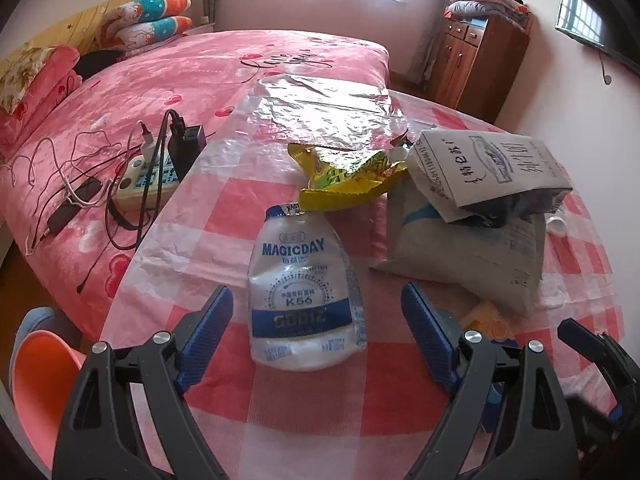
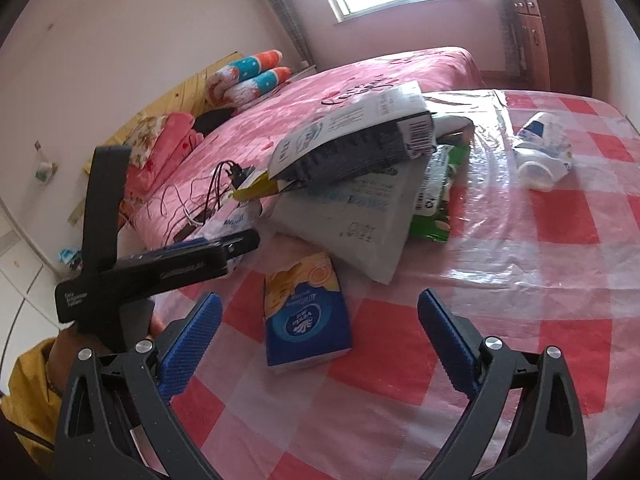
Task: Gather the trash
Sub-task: 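Grasp the MAGICDAY bottle with the left gripper while the right grasps the tissue pack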
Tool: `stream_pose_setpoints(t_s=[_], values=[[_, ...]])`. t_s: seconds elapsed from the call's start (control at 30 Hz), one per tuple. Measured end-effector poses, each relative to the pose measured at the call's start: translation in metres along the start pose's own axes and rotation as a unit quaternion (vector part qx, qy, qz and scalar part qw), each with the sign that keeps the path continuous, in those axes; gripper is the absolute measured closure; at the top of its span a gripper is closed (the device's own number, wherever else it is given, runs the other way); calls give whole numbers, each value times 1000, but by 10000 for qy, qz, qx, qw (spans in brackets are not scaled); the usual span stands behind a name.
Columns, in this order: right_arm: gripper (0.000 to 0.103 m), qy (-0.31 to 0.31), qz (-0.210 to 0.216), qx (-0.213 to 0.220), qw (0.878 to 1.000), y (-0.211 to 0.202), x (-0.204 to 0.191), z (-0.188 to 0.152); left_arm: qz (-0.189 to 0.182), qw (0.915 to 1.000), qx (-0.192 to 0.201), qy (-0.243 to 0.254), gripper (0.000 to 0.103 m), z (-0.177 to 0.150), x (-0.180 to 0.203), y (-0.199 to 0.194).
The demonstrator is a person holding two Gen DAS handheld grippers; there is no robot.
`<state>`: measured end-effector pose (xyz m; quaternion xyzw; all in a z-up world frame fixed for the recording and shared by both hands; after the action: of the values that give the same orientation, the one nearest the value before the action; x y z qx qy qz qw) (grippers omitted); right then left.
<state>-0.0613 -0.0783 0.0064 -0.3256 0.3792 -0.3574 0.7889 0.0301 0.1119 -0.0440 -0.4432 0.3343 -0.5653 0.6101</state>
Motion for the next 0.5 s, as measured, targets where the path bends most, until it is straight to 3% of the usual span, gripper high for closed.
stream_pose_setpoints(t_s=[0.1, 0.23, 0.5], values=[[7, -78, 28, -38, 10000, 3, -6, 0, 29, 10000, -3, -44, 26, 2, -1, 3], [26, -101, 40, -276, 9996, 13, -5, -1, 118, 9999, -45, -111, 35, 3, -4, 8], [26, -282, 53, -489, 9984, 23, -15, -4, 236, 9996, -26, -140, 42, 1, -6, 9]])
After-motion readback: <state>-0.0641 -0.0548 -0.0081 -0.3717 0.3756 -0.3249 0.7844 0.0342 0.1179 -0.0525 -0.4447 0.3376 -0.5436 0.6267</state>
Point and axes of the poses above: each gripper's, at about its wrist camera, not at the fingertips, and y roughly the way its jaws point, x to its right, z to its top, the point moved 8 cm from there along y, roughly the way its jaws point, and after that the axes turned 15 degrees about -x, right-handed, at the moved point
